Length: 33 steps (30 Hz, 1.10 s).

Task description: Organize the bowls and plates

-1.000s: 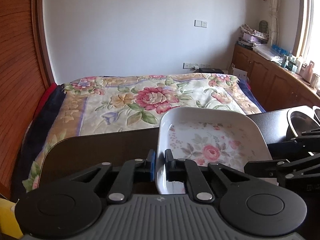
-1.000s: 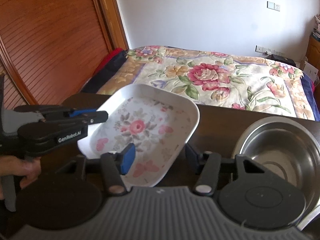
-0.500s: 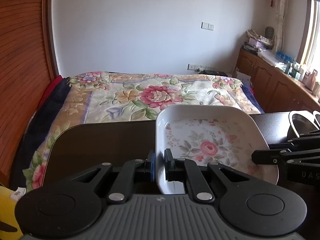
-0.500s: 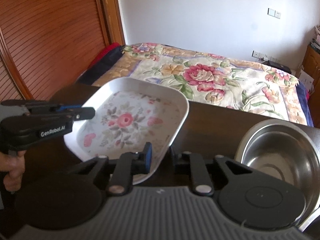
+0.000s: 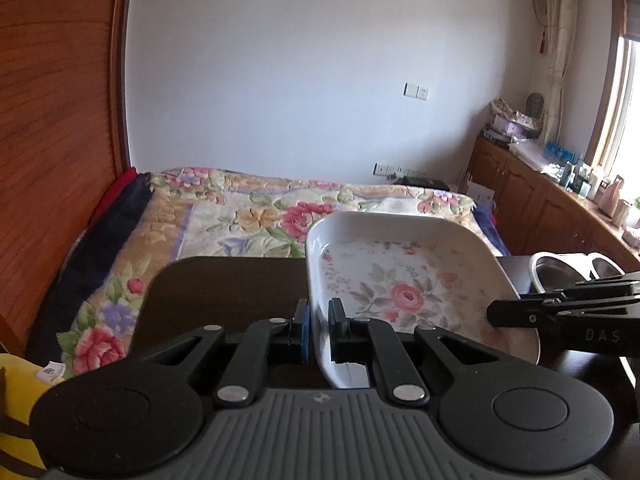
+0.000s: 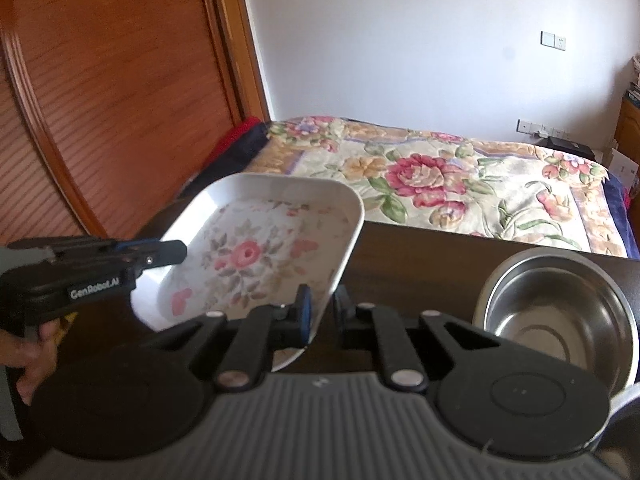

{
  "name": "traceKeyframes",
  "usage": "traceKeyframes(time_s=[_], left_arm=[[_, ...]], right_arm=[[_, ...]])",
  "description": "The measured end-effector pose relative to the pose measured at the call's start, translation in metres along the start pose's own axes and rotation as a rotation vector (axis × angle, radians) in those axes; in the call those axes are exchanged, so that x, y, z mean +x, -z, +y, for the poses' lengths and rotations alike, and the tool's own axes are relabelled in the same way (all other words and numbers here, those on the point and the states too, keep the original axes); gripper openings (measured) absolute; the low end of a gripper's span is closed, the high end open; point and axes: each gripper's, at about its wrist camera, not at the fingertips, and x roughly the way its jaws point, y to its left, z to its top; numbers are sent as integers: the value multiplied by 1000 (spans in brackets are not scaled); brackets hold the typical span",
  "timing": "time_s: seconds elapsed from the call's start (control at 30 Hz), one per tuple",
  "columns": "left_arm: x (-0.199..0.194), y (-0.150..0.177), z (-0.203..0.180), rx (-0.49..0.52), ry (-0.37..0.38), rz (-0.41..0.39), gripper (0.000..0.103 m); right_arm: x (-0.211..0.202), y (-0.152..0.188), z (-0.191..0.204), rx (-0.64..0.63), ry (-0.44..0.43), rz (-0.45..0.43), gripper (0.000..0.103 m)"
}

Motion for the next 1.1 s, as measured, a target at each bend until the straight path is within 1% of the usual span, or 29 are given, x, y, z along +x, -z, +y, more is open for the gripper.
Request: traceKeyframes(time_s=[0.2,0.33,0.47,0.63,0.73,0.83,1.03,1.07,1.1], left_arm=[[-39,4,-11,6,7,-43,37],[-69,11,-20,5,12,-91,37],[-91,21,-33,15,11,-113,37],[-118,32,-48,16,31,-140,37],[-132,40,-57,26,40,-150,37],[-148,55,-63,28,51,-162,37],[-171,81,-74,26,55,-154,37],[-173,85,-74,24,58,-152,37],[-176,89,-74,22,61,-151,37]], right_arm=[[-29,10,1,10,-20,-49,13],[-50,21,-1,19,-42,-72,13],[-69,33,-3,24,-64,-92,13],[-89,42,-6,32,-73,-117,13],[-99,50,-9,40,-74,-125,12],[-109,58,-10,49,-81,-134,12],[-125,87,-5,55,-98,-134,12],[-127,90,-5,73,-76,-133,12],[-128,94,-4,74,-82,-130,12]])
